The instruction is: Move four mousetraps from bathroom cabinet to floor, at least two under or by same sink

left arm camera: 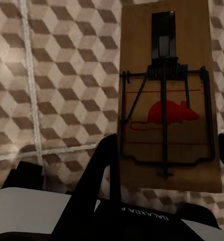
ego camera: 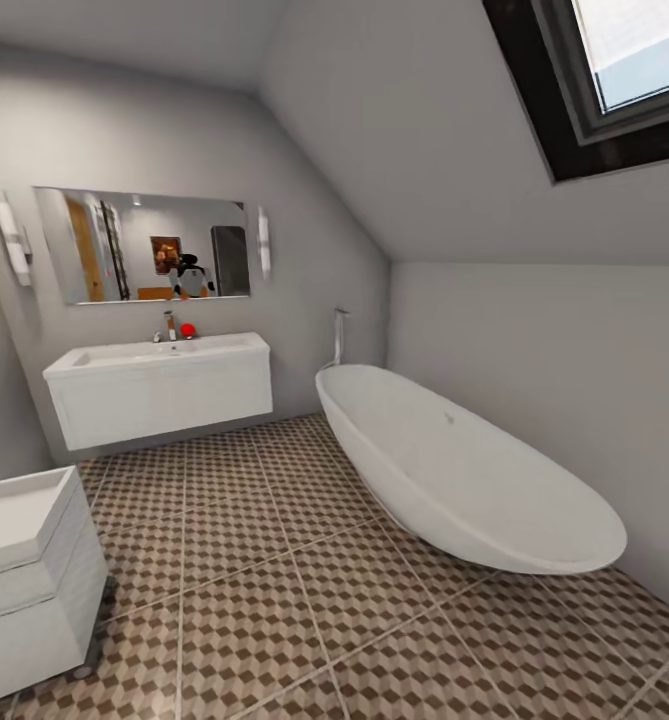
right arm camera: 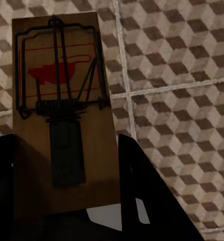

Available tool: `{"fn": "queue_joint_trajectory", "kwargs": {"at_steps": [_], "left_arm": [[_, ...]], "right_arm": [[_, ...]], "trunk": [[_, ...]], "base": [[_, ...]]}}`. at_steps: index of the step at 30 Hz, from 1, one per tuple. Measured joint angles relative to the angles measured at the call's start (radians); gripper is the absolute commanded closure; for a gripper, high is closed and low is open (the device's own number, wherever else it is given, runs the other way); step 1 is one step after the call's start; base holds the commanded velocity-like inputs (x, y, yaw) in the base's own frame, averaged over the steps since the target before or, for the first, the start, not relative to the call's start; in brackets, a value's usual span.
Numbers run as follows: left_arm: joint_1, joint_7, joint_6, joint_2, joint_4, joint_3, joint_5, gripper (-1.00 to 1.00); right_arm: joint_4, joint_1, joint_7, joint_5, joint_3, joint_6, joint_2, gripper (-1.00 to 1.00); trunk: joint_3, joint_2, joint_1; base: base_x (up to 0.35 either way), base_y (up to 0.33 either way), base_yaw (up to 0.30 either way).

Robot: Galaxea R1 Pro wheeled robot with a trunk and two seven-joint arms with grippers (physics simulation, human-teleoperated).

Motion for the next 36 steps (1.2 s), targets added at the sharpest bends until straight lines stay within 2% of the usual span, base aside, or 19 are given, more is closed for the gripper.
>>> {"fn": "queue_joint_trajectory", "kwargs": {"at_steps": [22,36], "left_arm": [[0.000,0.000,0.000,0.000,0.000,-0.001,0.000,1.00],[0.001,0.000,0.000,0.000,0.000,-0.001,0.000,1.00]], "right_arm": [[0.000,0.000,0.000,0.000,0.001,0.000,0.000,1.00],[0.000,0.000,0.000,0.000,0.000,-0.002,0.000,1.00]], "trunk": [[0.000,0.000,0.000],[0.000,0.000,0.000]], "base": [[0.323,0.000,0.271],[0.323,0.000,0.044]]}}
